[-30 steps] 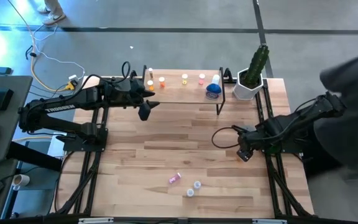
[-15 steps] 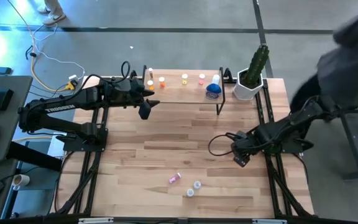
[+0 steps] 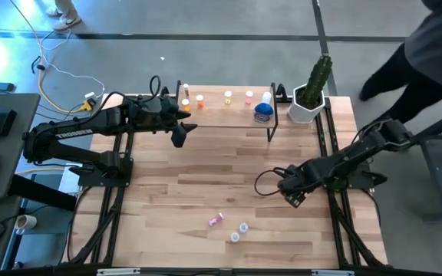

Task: Pick and place medicine bottles onto shelf by color
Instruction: Put the orange bottle on the shelf

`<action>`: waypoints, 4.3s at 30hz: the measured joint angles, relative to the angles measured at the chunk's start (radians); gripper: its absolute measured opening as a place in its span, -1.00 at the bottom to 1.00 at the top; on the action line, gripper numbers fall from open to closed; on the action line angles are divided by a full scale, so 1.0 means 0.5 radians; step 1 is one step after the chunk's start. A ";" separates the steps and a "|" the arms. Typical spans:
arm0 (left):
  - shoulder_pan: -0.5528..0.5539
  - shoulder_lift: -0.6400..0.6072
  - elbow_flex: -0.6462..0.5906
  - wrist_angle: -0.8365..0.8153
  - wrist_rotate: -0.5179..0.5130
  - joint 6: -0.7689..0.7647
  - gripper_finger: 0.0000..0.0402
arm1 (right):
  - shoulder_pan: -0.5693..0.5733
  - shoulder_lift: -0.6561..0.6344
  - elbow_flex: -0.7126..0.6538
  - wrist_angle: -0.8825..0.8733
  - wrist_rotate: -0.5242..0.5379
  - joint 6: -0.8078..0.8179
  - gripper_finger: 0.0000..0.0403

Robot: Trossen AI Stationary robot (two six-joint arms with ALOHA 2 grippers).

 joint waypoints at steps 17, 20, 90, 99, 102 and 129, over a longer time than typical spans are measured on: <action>0.000 0.000 0.000 0.000 0.001 0.000 0.27 | -0.001 0.106 0.000 0.073 -0.099 -0.067 -0.08; 0.000 0.000 0.000 0.000 0.001 0.000 0.27 | -0.001 0.106 0.001 0.075 -0.144 -0.077 -0.08; 0.004 0.001 0.000 -0.182 0.015 0.577 0.27 | -1.427 1.419 3.077 -0.911 0.380 -2.260 -0.04; 0.004 0.001 0.000 -0.181 -0.040 0.525 0.27 | -1.479 1.490 3.075 -0.910 0.497 -2.656 -0.04; 0.004 0.001 0.000 -0.181 -0.043 0.524 0.27 | -1.513 1.513 3.075 -0.910 0.503 -2.720 -0.04; 0.004 0.001 0.000 -0.180 -0.044 0.472 0.27 | -1.557 1.530 2.959 -0.903 0.354 -2.957 -0.04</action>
